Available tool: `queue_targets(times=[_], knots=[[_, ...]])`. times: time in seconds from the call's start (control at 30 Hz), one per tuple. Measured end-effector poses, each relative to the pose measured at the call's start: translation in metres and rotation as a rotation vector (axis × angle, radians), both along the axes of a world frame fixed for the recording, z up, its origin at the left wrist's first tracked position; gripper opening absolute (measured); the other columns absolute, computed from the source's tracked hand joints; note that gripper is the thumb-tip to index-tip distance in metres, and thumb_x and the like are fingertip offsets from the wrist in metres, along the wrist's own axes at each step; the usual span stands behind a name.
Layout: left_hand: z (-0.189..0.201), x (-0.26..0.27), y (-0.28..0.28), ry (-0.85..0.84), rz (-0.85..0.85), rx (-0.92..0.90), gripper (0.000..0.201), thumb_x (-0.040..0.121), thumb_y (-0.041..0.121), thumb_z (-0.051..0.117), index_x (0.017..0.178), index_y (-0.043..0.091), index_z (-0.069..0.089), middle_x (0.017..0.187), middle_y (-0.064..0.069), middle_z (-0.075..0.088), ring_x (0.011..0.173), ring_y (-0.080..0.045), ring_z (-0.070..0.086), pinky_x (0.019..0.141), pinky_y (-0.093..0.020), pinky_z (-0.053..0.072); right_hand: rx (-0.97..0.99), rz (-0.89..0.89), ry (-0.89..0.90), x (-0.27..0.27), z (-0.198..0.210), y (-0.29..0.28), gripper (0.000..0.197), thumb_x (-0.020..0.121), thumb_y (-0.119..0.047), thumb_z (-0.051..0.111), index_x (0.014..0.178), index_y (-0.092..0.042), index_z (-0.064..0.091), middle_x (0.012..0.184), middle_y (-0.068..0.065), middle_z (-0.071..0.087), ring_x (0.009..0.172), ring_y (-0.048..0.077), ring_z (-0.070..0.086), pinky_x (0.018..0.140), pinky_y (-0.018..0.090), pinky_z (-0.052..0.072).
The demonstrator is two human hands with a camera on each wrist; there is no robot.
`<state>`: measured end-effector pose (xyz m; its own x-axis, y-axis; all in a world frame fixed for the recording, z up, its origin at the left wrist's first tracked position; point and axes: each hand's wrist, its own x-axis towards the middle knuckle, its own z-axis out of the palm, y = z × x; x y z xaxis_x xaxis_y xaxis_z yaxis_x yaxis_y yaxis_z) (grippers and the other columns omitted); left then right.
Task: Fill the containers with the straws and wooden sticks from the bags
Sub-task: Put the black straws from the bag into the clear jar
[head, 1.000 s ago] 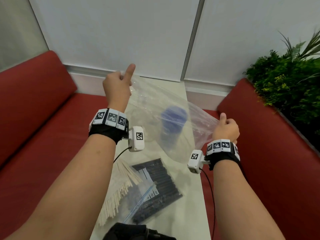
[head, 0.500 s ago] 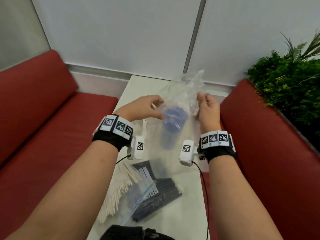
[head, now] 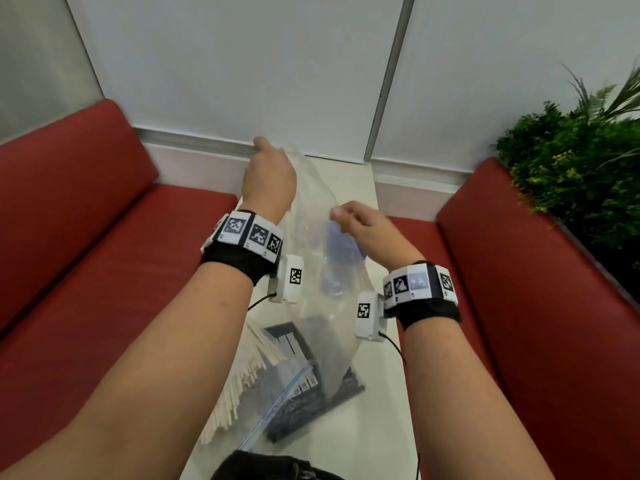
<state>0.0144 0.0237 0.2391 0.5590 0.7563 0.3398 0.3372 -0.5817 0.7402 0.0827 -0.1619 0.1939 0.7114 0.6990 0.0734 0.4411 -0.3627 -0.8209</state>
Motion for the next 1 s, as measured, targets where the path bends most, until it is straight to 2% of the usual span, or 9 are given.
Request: queue_targets(times=[0.1,0.17,0.27,0.37,0.43,0.57,0.77,0.9,1.0], knots=[[0.007,0.002,0.007,-0.25,-0.022,-0.513,0.039,0.103,0.026,0.034,0.13,-0.001,0.041,0.11,-0.022,0.063,0.076,-0.029,0.066,0.06,-0.035,0.058,-0.204,0.152,0.036,-0.016,-0.004,0.008,0.103,0.068,-0.079,0.068,0.154,-0.037,0.03,0.155,-0.001,0.04,0.141,0.015,0.04,0.111,0.037,0.037],[0.017,0.0,0.011,-0.464,-0.095,-1.002,0.034,0.104,0.025,0.031,0.115,-0.004,0.043,0.098,-0.026,0.065,0.074,-0.033,0.068,0.063,-0.043,0.06,-0.232,0.108,-0.044,-0.024,-0.014,0.011,0.127,0.064,-0.061,0.084,0.16,-0.039,0.003,0.164,0.005,0.021,0.15,0.02,0.025,0.119,0.044,0.029],[0.027,-0.01,0.013,-0.833,-0.32,-1.473,0.031,0.108,0.021,0.025,0.094,-0.004,0.036,0.073,-0.03,0.062,0.068,-0.038,0.067,0.049,-0.044,0.058,-0.177,-0.164,-0.103,-0.025,-0.026,0.01,0.107,0.08,-0.014,0.08,0.161,-0.029,0.012,0.154,0.014,0.038,0.138,0.03,0.043,0.11,0.046,0.042],[0.023,-0.017,0.029,-0.64,-0.477,-1.19,0.051,0.098,0.044,0.052,0.122,0.0,0.048,0.099,-0.02,0.071,0.092,-0.033,0.071,0.077,-0.041,0.059,-0.123,-0.379,-0.164,-0.012,-0.034,0.001,0.034,0.093,-0.006,0.053,0.124,-0.014,0.064,0.109,0.014,0.069,0.103,0.037,0.065,0.085,0.045,0.054],[0.02,-0.022,0.025,-0.306,-0.53,-0.808,0.065,0.08,0.053,0.072,0.124,0.008,0.055,0.114,-0.006,0.069,0.098,-0.023,0.067,0.085,-0.036,0.052,-0.127,-0.371,-0.215,-0.009,-0.034,0.0,0.02,0.097,-0.011,0.048,0.101,-0.017,0.067,0.093,0.01,0.069,0.088,0.034,0.064,0.077,0.045,0.054],[0.018,-0.018,0.012,-0.144,-0.43,-0.412,0.034,0.088,0.01,0.066,0.121,0.004,0.056,0.105,-0.015,0.07,0.081,-0.026,0.073,0.076,-0.036,0.059,0.002,-0.39,-0.284,-0.009,-0.041,0.003,0.031,0.101,-0.033,0.055,0.073,-0.022,0.046,0.08,0.002,0.06,0.077,0.028,0.054,0.06,0.035,0.036],[0.044,-0.03,0.036,-0.061,-0.335,-0.314,0.017,0.098,0.013,0.056,0.095,0.0,0.066,0.071,-0.016,0.07,0.048,-0.024,0.067,0.046,-0.029,0.056,-0.143,-0.546,-0.256,0.001,-0.078,-0.031,0.045,0.1,-0.059,0.047,0.079,-0.02,0.057,0.074,0.002,0.061,0.064,0.022,0.054,0.053,0.032,0.038],[0.049,-0.02,0.02,-0.005,-0.224,-0.063,0.029,0.096,0.032,0.057,0.078,0.012,0.068,0.054,-0.004,0.06,0.032,-0.012,0.056,0.035,-0.021,0.043,-0.481,-0.461,-0.134,0.007,-0.077,-0.032,0.037,0.097,-0.049,0.059,0.126,-0.026,0.06,0.123,0.012,0.061,0.106,0.034,0.059,0.096,0.048,0.047],[0.043,-0.006,-0.01,-0.059,-0.265,-0.078,0.029,0.095,0.028,0.058,0.084,0.003,0.067,0.052,0.005,0.053,0.026,-0.006,0.048,0.029,-0.017,0.035,-0.222,-0.253,-0.06,0.003,-0.055,-0.019,0.11,0.071,-0.052,0.086,0.157,-0.034,0.021,0.157,-0.001,0.035,0.142,0.023,0.037,0.115,0.049,0.032]])
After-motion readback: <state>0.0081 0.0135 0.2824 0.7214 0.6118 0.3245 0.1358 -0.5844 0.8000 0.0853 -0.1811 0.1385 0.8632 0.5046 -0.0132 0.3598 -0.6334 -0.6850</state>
